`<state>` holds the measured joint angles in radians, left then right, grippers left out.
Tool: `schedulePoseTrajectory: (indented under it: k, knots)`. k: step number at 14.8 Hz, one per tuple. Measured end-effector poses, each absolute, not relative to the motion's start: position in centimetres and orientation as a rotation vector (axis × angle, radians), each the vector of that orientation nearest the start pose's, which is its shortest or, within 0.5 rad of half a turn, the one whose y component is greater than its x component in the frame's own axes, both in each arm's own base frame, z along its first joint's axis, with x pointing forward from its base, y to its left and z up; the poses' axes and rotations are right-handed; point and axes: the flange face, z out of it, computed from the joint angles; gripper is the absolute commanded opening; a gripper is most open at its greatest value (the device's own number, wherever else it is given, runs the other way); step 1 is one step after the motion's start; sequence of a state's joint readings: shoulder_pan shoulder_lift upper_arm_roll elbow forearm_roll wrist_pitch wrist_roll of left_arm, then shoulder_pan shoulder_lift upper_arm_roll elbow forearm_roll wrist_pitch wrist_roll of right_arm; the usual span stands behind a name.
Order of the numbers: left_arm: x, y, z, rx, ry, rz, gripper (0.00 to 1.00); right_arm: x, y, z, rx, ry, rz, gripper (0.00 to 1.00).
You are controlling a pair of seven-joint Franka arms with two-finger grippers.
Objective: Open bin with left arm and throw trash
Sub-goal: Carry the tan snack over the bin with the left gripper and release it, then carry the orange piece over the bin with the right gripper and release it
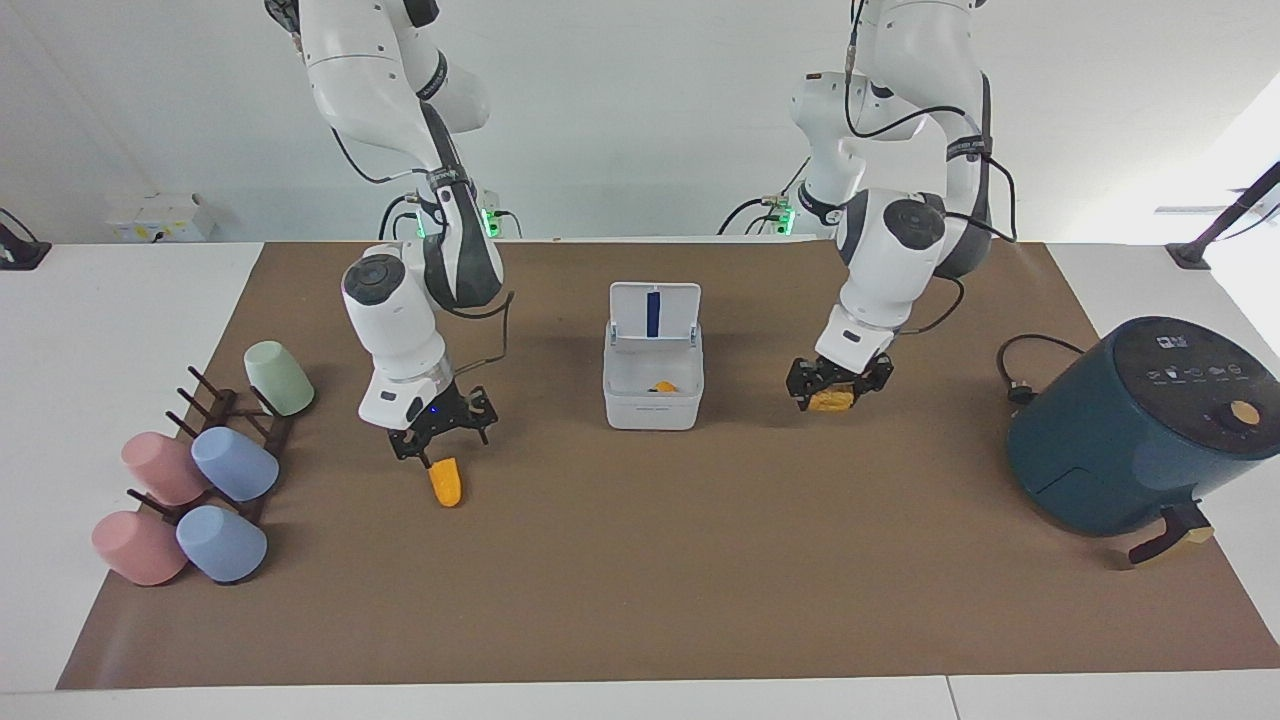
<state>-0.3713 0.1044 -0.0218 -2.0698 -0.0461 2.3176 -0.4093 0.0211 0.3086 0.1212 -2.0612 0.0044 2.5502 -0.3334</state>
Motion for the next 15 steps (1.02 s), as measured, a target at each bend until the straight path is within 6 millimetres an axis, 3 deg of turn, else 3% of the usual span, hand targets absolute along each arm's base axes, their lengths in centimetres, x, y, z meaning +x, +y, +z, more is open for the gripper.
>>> schedulePoseTrajectory:
  k: [3, 6, 8, 9, 10, 13, 15]
  knots:
    - [52.1, -29.9, 43.0, -3.27, -0.144, -0.245, 0.0, 60.6, 6.6, 29.3, -3.018, -0.766, -0.307, 0.38]
    - [49.6, -35.3, 43.3, -3.329, -0.173, -0.208, 0.0, 61.1, 6.8, 29.6, -3.015, -0.772, -0.334, 0.33]
    - [48.2, -37.6, 43.3, -3.36, -0.182, -0.198, 0.0, 61.5, 6.9, 30.0, -3.012, -0.774, -0.351, 0.0]
    - [47.5, -38.6, 43.3, -3.368, -0.196, -0.198, 0.53, 61.7, 6.9, 30.2, -3.012, -0.774, -0.356, 0.0]
    - [47.0, -39.4, 43.4, -3.375, -0.204, -0.199, 1.0, 61.8, 6.9, 30.4, -3.012, -0.774, -0.352, 0.0]
    - [45.6, -41.1, 43.4, -3.385, -0.177, -0.195, 1.0, 62.5, 7.0, 31.6, -3.012, -0.774, -0.267, 0.0]
    - [45.5, -41.1, 43.4, -3.385, -0.183, -0.194, 1.0, 63.3, 7.1, 33.7, -3.028, -0.674, -0.194, 0.0]
